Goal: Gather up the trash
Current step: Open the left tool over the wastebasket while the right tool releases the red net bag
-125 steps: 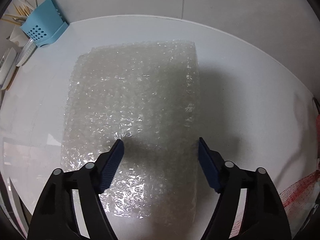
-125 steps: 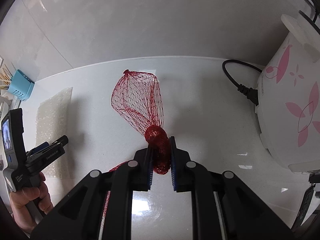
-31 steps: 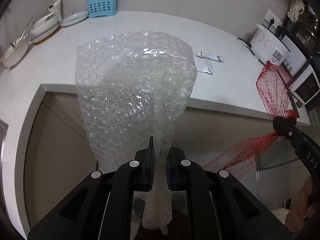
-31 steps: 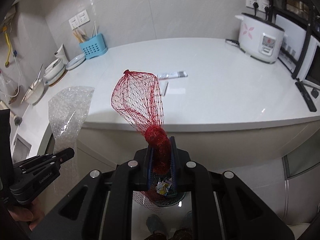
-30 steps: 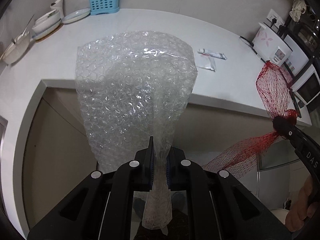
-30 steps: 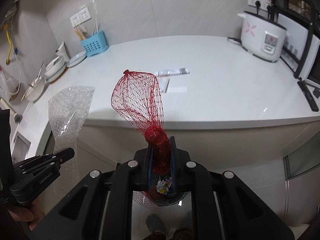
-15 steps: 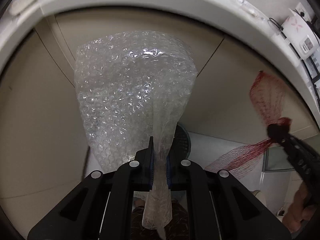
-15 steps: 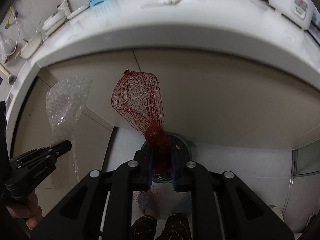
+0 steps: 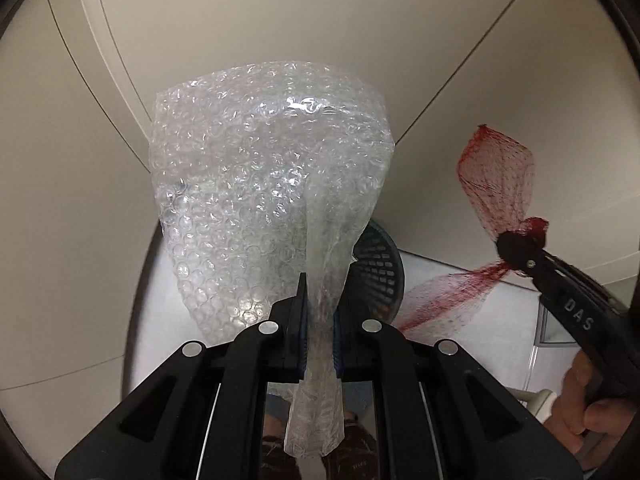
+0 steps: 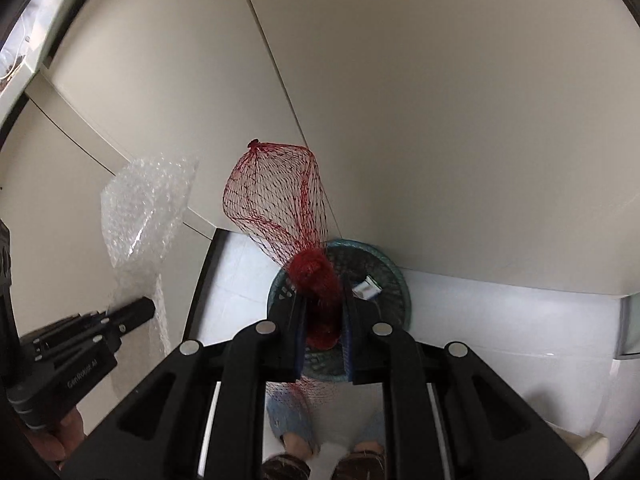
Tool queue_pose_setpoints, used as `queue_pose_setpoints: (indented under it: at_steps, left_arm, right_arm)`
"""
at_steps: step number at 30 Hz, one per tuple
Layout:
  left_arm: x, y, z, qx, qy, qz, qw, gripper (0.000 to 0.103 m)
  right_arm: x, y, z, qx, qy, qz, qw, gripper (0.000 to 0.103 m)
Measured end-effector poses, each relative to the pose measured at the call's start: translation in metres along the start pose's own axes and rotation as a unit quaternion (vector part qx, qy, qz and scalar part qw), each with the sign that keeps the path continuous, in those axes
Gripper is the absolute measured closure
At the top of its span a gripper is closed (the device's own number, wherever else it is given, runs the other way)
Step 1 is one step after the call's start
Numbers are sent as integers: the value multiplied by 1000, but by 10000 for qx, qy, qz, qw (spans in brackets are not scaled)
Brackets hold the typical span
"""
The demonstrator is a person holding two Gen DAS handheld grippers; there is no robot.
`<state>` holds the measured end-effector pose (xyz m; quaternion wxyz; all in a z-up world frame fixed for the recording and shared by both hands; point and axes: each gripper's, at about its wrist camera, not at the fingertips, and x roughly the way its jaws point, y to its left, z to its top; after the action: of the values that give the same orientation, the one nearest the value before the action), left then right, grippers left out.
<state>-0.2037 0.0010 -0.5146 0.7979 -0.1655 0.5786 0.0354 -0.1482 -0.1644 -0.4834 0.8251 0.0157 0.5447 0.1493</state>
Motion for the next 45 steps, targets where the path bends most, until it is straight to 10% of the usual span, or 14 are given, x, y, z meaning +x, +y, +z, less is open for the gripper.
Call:
queue_pose_setpoints:
  at_steps: [23,34,45]
  left_arm:
    - [168,42,-33,311,561,118,9979,94]
    - [178,9,-25,406,790,154,9959,94]
    - [221,-4,-18,475,966,-31,9942,94]
  right_arm:
    - [194,-27,-46,91,753,-256,9968,83]
    - [179,-49,-59,202,486,-521,9973,26]
    - [164,-77,-65,273,446,-786,9955,16]
